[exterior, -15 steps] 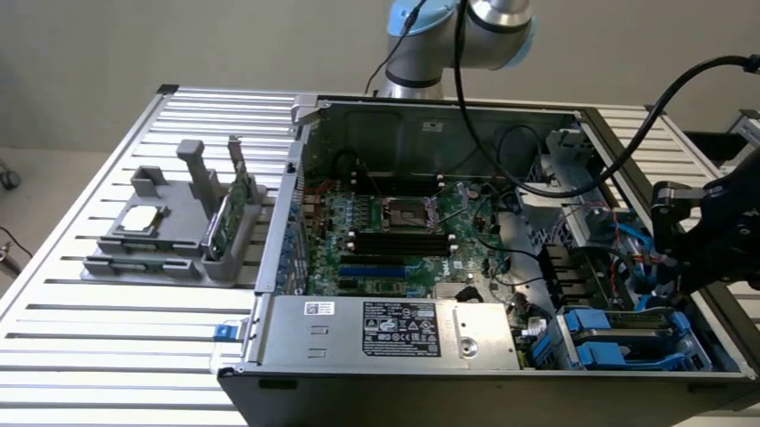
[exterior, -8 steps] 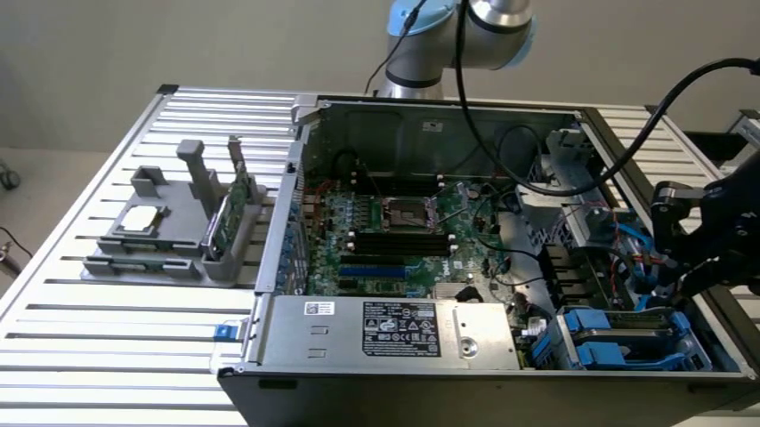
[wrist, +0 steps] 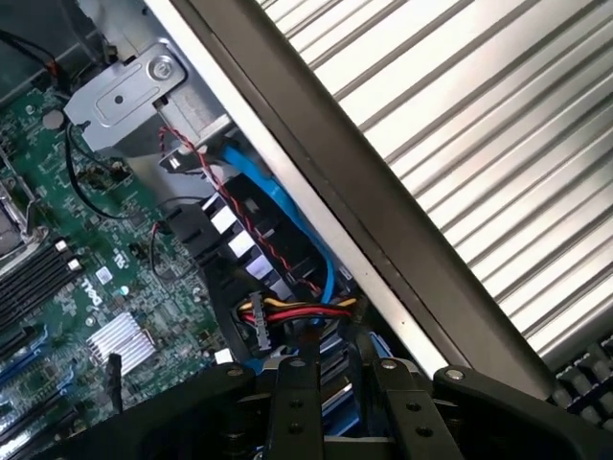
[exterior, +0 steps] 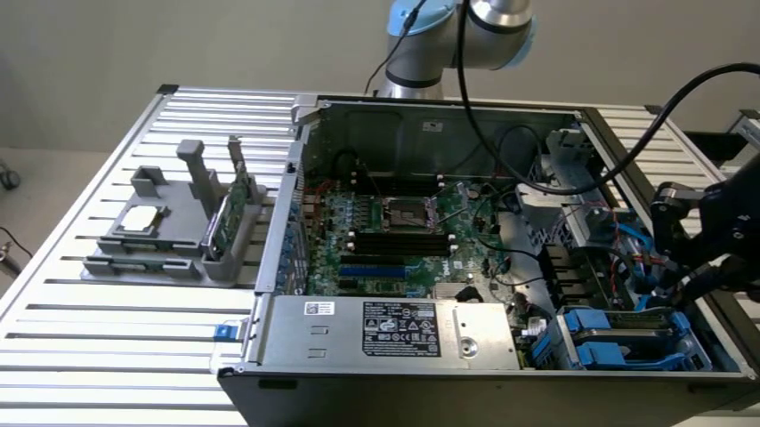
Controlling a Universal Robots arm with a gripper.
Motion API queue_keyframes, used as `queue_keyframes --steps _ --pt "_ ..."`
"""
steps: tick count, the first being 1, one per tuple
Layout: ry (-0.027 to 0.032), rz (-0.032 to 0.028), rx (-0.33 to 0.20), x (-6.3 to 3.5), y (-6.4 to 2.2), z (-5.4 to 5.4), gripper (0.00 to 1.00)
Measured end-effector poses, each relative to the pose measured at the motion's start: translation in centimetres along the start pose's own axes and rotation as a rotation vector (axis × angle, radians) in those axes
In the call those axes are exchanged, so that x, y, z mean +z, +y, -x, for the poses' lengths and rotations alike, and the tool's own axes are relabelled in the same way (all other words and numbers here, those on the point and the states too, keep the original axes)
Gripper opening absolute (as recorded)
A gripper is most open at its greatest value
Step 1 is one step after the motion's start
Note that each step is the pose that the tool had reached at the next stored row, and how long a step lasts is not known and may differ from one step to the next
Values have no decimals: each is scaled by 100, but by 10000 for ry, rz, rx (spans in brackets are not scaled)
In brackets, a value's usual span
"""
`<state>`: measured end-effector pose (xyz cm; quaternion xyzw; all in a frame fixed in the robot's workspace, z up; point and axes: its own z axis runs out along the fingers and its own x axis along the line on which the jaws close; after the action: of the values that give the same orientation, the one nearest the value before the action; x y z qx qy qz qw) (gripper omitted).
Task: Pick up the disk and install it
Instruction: 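Insert the first disk wire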
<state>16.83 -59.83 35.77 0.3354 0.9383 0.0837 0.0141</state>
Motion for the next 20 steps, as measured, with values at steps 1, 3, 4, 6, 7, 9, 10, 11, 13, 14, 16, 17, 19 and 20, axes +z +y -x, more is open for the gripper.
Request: queue_keyframes --steps 1,3,4,6,7,9,10,11,13,14,16,17,19,20 --pt "-23 4 140 6 -2 1 27" --pt "-70 13 415 19 -5 2 27" --pt "-94 18 560 26 -7 3 27" --pt "-138 26 822 39 -11 5 27" --pt "-159 30 947 46 -14 6 27" --pt "-201 36 1189 60 -19 9 27" --pt "-220 40 1307 68 -22 11 27" --pt "-242 44 1436 76 -25 13 27" --pt "-283 50 1673 93 -31 15 27" --pt "-304 54 1801 102 -34 16 27" --pt "-344 62 2036 124 -39 19 27" --pt "-357 64 2111 135 -41 19 27" --pt "-357 52 2185 150 -44 19 27" --pt "-339 31 2197 153 -45 19 27"
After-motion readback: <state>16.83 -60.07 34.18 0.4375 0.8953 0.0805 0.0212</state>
